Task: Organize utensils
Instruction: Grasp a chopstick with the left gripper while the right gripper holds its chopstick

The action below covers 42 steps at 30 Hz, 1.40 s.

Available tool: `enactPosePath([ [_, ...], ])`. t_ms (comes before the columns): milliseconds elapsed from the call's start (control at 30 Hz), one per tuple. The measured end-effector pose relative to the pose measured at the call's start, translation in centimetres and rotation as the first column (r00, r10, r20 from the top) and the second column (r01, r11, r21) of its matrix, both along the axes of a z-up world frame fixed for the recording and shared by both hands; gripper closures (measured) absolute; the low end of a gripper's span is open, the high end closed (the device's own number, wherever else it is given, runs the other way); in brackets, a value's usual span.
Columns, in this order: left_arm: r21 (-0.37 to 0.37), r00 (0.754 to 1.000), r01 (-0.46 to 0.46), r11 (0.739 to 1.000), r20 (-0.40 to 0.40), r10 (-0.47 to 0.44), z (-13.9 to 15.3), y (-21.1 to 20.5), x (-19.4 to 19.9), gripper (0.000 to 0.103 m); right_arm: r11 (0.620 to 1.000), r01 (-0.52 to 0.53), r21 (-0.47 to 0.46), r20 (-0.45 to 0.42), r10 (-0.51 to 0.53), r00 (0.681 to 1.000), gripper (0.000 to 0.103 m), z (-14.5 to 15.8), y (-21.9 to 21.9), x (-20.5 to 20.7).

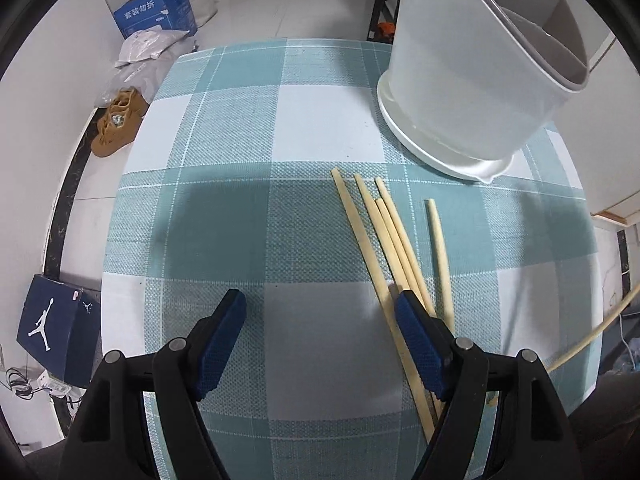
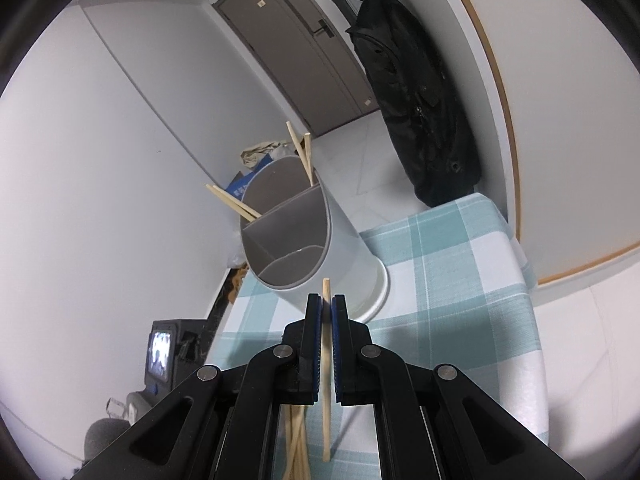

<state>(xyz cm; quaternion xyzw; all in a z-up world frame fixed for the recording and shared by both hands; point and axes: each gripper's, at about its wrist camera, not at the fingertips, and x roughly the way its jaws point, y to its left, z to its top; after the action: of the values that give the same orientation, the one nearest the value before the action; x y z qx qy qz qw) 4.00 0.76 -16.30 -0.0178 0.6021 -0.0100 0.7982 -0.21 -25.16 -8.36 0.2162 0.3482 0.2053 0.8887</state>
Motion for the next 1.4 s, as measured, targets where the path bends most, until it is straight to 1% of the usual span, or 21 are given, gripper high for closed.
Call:
enactPosePath([
  [100, 0.003, 1.000, -0.008, 1.000, -0.006, 0.008, -0.1, -0.3, 0.1, 0.029, 1.000, -0.001, -0.009, 0.006, 0.001, 1.000, 0.099, 0.2, 0.0, -0.1],
  [200, 0.043, 1.000, 0.000, 0.999, -0.003, 0.000, -0.3, -0.4, 0.5, 0.029, 1.000, 0.001, -0.005, 0.005, -0.001, 1.000, 0.099, 0.1, -0.2, -0.1],
  [400, 0.051, 1.000, -0.027, 0.998, -0.006, 0.028, -0.5, 0.1, 1.8, 0.029, 1.000, 0.005, 0.008, -0.012, -0.005, 1.000, 0.099, 0.0, -0.2, 0.0],
  [567, 0.046, 0.997, -0.074, 0.996, 0.008, 0.074, -0.6, 1.1, 3.1, 0.030, 1.000, -0.002, 0.001, -0.018, 0.002, 1.000, 0.099, -0.3, 0.1, 0.2],
  [667, 0.048, 0.996, -0.085, 0.995, 0.019, 0.084, -0.6, 1.0, 3.4, 0.031, 1.000, -0.005, 0.003, -0.024, 0.005, 1.000, 0.099, -0.4, 0.2, 0.4],
  [700, 0.050, 0.996, -0.085, 0.995, 0.023, 0.084, -0.6, 1.0, 3.5, 0.034, 1.000, -0.006, 0.004, -0.025, 0.006, 1.000, 0.099, -0.4, 0.1, 0.4],
  [767, 0.050, 0.996, -0.082, 0.995, 0.035, 0.081, -0.4, 0.8, 3.6, 0.043, 1.000, -0.006, 0.008, -0.028, 0.006, 1.000, 0.099, -0.4, 0.1, 0.6],
  [833, 0.049, 0.996, -0.079, 0.996, 0.051, 0.077, -0.4, 0.6, 3.9, 0.056, 1.000, -0.008, 0.010, -0.028, 0.008, 1.000, 0.099, -0.3, 0.1, 0.6],
  [867, 0.049, 0.996, -0.071, 0.996, 0.052, 0.068, -0.3, 0.4, 3.8, 0.060, 1.000, -0.008, 0.009, -0.027, 0.008, 1.000, 0.099, -0.3, 0.2, 0.7],
  [933, 0.051, 0.997, -0.052, 0.997, 0.058, 0.049, -0.1, -0.1, 3.3, 0.083, 1.000, -0.009, 0.006, -0.028, 0.010, 1.000, 0.099, -0.4, 0.2, 0.8],
  [967, 0.055, 0.998, -0.038, 0.998, 0.060, 0.035, 0.0, -0.3, 3.3, 0.089, 1.000, -0.010, 0.006, -0.030, 0.010, 1.000, 0.099, -0.4, 0.2, 0.8],
  [1000, 0.072, 0.998, -0.015, 0.997, 0.064, 0.010, -0.1, -0.9, 3.1, 0.097, 1.000, -0.010, 0.006, -0.032, 0.010, 0.999, 0.099, -0.5, 0.2, 0.9],
  [1067, 0.100, 0.998, 0.003, 0.995, 0.069, -0.010, 0.0, -1.4, 3.2, 0.099, 1.000, -0.015, 0.003, -0.038, 0.015, 0.999, 0.099, -0.6, 0.4, 1.1],
  [1133, 0.101, 0.997, 0.002, 0.995, 0.072, -0.010, 0.1, -1.2, 3.3, 0.101, 1.000, -0.016, -0.001, -0.036, 0.016, 0.999, 0.099, -0.6, 0.6, 1.1],
  [1200, 0.088, 0.997, -0.019, 0.996, 0.076, 0.012, 0.1, -0.8, 3.4, 0.101, 1.000, -0.018, -0.007, -0.029, 0.017, 0.999, 0.099, -0.5, 0.7, 1.1],
  [1267, 0.083, 0.994, -0.055, 0.995, 0.098, 0.046, 0.5, -0.2, 3.3, 0.102, 1.000, -0.019, -0.013, -0.021, 0.019, 1.000, 0.099, -0.4, 0.8, 1.0],
  [1400, 0.023, 0.983, -0.090, 0.996, 0.166, 0.085, 2.0, 0.7, 2.8, 0.102, 1.000, -0.026, -0.016, -0.009, 0.026, 1.000, 0.099, -0.3, 0.9, 0.8],
])
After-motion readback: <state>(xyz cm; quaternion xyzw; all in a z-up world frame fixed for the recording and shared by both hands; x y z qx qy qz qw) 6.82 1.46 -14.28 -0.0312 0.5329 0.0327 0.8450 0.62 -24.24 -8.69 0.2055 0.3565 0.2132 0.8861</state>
